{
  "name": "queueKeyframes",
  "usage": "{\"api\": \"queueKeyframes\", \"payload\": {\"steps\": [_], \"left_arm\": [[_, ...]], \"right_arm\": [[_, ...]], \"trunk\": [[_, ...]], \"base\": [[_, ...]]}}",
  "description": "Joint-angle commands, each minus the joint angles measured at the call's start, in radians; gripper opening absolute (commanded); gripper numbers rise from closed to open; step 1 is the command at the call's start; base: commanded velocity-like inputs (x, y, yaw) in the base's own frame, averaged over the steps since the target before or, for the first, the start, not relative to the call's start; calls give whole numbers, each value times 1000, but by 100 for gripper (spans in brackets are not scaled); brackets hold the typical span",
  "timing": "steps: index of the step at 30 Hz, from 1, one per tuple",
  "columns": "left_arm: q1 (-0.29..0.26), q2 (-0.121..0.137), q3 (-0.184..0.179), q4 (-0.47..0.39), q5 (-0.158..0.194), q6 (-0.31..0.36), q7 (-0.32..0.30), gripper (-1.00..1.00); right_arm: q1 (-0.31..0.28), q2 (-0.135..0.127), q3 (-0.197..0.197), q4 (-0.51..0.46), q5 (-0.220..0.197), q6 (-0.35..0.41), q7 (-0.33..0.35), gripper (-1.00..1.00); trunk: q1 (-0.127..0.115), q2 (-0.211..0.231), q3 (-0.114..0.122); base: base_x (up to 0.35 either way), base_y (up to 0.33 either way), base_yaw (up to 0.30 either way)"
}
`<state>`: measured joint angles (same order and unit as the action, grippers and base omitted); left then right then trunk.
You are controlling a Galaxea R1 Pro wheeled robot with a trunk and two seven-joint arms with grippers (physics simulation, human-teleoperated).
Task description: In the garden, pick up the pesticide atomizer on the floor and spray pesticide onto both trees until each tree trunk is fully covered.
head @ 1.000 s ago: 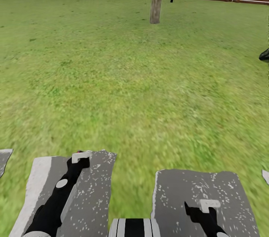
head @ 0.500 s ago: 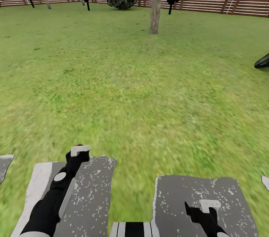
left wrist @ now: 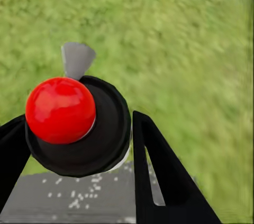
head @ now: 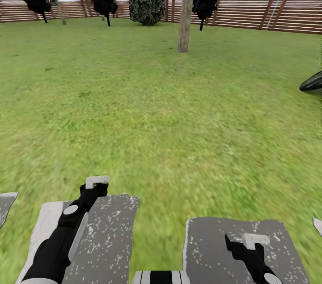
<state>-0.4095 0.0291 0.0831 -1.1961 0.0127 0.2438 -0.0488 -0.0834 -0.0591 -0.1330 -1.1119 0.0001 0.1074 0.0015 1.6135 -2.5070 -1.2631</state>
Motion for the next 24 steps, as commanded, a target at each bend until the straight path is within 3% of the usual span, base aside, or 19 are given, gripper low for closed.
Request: {"api": "queueKeyframes", "payload": {"steps": [1,24], "left_arm": [[0,0,0,0,0,5,-1,-100],[0,-2,-14,1,3,9,-5,-100]], "right_arm": [[0,0,0,0,0,0,0,100],[0,0,0,-1,1,0,0,100]], "trunk": [[0,0,4],[-11,6,93]], "base": [[0,0,0],[0,0,0]]}}
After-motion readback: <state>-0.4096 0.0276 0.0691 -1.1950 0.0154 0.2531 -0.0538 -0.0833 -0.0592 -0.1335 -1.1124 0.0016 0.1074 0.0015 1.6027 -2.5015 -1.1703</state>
